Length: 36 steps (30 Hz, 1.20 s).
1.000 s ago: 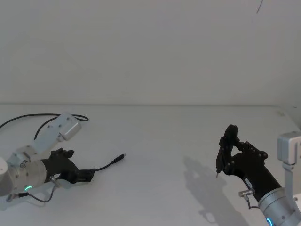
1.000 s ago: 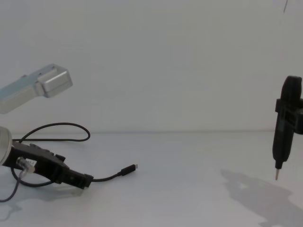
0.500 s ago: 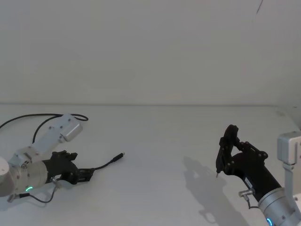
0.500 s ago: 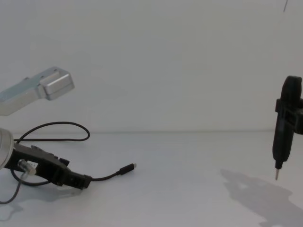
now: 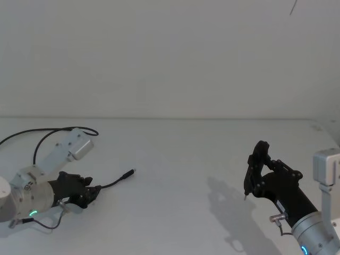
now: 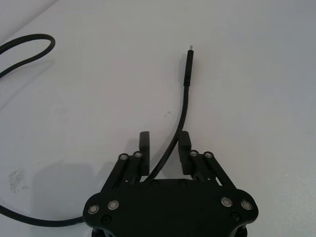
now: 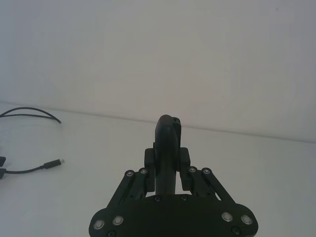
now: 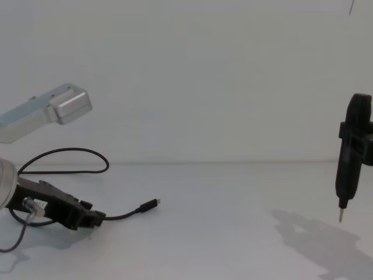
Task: Pick up the data cable with the one hand.
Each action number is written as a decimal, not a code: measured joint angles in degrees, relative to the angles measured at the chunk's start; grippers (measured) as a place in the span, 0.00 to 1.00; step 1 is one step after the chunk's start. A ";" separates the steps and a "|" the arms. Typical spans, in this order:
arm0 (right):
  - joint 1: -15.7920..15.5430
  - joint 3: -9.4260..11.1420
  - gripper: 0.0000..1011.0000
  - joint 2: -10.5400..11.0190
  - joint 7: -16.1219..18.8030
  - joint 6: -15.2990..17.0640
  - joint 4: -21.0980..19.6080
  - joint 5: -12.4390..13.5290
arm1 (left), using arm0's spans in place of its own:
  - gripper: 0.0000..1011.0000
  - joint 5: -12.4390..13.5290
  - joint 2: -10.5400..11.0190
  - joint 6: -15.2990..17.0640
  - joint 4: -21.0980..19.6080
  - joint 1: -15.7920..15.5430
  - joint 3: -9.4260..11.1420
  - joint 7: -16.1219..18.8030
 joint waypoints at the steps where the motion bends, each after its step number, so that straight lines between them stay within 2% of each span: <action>1: 0.00 0.00 0.28 0.00 0.00 0.00 0.00 0.00 | 0.34 0.01 0.00 0.00 0.01 0.00 0.00 0.00; 9: 0.00 0.00 0.28 0.00 0.00 0.00 0.00 0.00 | 0.10 0.06 -0.03 -0.01 0.06 -0.01 0.00 -0.04; 12: 0.00 0.00 0.28 0.00 0.00 0.00 0.00 0.00 | 0.04 0.06 -0.03 -0.01 0.07 -0.01 0.00 -0.05; 29: 0.00 0.00 0.28 0.00 0.00 0.00 0.00 0.00 | 0.04 0.08 -0.07 -0.06 0.07 -0.01 -0.01 -0.05; 36: -0.02 0.09 0.28 -0.09 -0.01 -0.79 0.03 -0.52 | 0.04 0.53 -0.31 -3.01 0.46 -0.20 0.23 -0.78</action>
